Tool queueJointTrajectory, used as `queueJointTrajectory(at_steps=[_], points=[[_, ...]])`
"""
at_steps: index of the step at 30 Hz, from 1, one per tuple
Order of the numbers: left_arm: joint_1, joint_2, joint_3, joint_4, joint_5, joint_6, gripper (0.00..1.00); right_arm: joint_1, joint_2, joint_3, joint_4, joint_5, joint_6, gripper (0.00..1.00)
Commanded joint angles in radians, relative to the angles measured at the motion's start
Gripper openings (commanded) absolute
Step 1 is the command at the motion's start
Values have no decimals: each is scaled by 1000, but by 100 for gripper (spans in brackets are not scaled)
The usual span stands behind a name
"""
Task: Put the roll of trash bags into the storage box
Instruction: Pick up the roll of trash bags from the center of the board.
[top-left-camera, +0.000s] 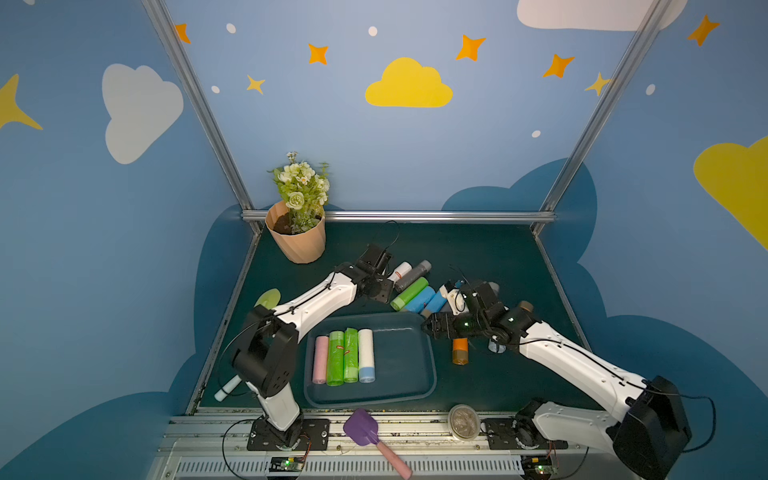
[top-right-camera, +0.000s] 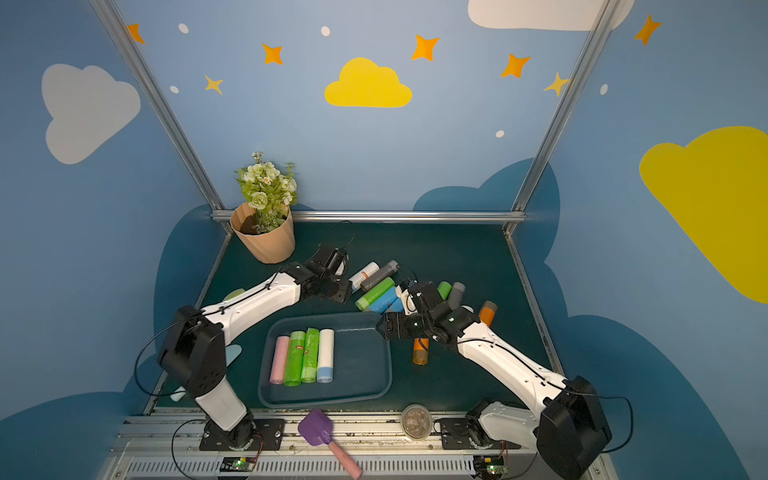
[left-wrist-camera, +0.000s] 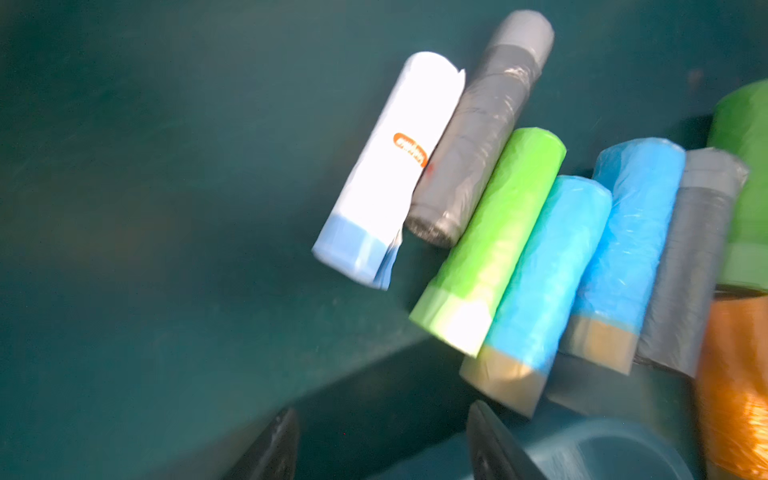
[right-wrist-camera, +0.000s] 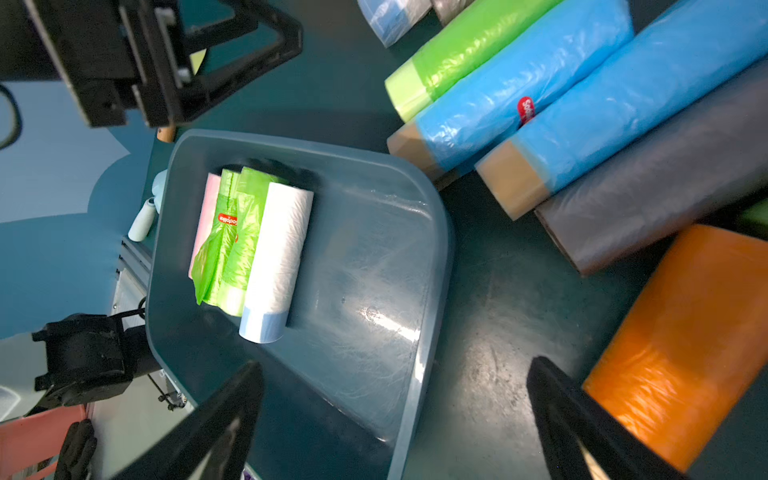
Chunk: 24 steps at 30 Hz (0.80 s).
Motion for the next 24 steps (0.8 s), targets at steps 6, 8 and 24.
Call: queueJointTrajectory(at_steps=[6, 8, 24], points=[[49, 251, 292, -34, 102, 158, 65, -44, 19, -6, -11, -49, -28, 97], [54, 315, 362, -57, 112, 172, 65, -52, 25, -15, 4, -63, -30, 97], [77, 579, 624, -114, 139, 188, 65, -83, 114, 10, 8, -127, -83, 97]])
